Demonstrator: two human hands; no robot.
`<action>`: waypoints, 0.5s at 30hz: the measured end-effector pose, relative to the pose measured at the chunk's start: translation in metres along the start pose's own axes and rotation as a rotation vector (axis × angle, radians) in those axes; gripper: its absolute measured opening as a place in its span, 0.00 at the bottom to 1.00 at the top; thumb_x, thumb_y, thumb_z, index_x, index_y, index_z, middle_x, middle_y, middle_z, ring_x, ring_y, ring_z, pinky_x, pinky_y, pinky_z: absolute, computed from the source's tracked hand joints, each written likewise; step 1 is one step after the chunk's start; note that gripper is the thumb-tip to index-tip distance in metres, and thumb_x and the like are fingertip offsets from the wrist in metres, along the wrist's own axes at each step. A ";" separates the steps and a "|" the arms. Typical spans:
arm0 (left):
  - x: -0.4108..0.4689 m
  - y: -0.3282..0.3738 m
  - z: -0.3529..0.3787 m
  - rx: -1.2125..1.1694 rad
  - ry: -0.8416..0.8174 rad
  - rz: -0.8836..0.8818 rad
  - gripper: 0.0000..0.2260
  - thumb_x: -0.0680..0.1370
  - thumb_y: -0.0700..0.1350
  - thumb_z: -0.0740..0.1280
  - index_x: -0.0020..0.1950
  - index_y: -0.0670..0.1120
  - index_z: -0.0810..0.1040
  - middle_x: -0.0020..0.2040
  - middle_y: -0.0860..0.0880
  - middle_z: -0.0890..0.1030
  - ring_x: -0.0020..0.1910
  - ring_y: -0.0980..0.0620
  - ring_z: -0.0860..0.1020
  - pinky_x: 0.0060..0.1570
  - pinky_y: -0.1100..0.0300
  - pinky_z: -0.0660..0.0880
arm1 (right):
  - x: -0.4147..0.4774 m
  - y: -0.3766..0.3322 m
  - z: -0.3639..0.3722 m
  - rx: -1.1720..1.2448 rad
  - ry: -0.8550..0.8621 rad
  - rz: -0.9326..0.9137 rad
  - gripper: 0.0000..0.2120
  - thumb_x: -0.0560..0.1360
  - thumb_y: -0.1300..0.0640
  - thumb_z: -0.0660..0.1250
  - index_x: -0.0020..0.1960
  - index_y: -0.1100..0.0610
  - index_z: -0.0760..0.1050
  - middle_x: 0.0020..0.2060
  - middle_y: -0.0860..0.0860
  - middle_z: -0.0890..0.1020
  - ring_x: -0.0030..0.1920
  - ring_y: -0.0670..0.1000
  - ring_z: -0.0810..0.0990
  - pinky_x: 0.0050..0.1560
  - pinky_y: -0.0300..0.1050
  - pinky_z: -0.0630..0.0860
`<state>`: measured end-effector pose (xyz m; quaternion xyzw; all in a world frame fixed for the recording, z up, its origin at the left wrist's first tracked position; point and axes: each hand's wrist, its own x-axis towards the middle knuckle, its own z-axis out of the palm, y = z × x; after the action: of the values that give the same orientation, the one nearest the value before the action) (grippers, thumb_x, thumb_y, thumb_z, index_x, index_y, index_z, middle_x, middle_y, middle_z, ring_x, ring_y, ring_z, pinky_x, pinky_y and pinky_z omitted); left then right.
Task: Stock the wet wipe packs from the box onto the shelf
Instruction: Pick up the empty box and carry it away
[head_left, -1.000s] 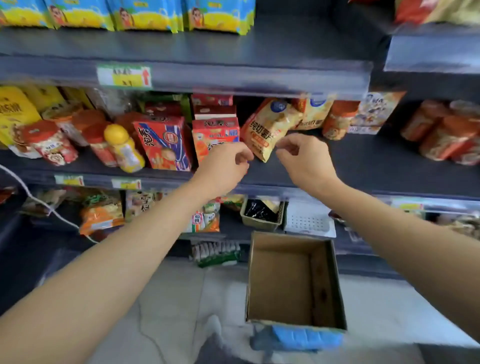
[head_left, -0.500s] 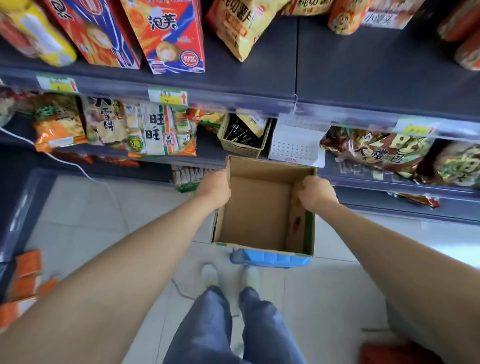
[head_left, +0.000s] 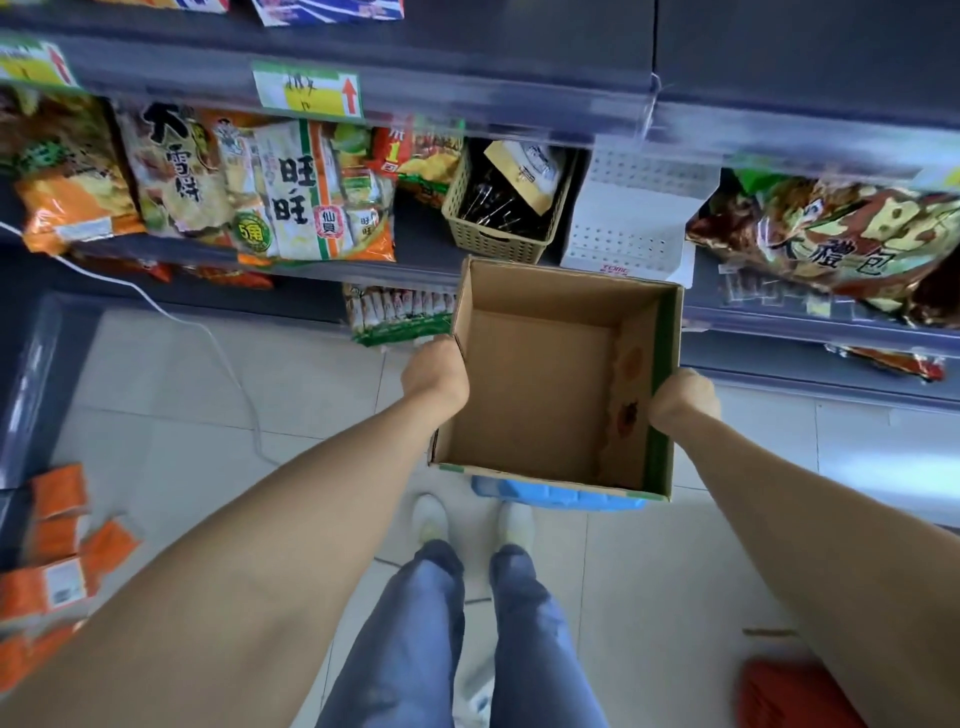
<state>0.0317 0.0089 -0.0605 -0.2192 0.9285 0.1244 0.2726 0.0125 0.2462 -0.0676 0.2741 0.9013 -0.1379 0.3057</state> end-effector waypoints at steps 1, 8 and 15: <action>0.000 -0.001 -0.003 0.010 0.005 -0.006 0.13 0.77 0.29 0.56 0.58 0.38 0.73 0.56 0.40 0.79 0.56 0.41 0.78 0.47 0.53 0.74 | -0.001 -0.004 -0.001 -0.003 0.011 -0.008 0.12 0.75 0.65 0.63 0.59 0.63 0.73 0.54 0.61 0.79 0.55 0.61 0.79 0.56 0.53 0.79; -0.008 -0.048 -0.054 -0.001 0.057 -0.125 0.16 0.78 0.31 0.58 0.64 0.40 0.72 0.63 0.42 0.76 0.62 0.43 0.75 0.55 0.54 0.74 | -0.048 -0.063 -0.023 -0.108 0.013 -0.150 0.16 0.74 0.66 0.61 0.61 0.64 0.73 0.55 0.61 0.80 0.57 0.62 0.79 0.53 0.51 0.77; -0.059 -0.156 -0.112 -0.204 0.192 -0.409 0.13 0.78 0.33 0.59 0.61 0.40 0.75 0.60 0.41 0.78 0.60 0.43 0.77 0.54 0.55 0.75 | -0.137 -0.164 -0.022 -0.256 -0.038 -0.481 0.15 0.76 0.59 0.63 0.61 0.63 0.73 0.56 0.60 0.79 0.56 0.60 0.79 0.45 0.46 0.73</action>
<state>0.0997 -0.1466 0.0476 -0.4399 0.8691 0.1383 0.1790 -0.0022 0.0668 0.0486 0.0090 0.9447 -0.0968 0.3131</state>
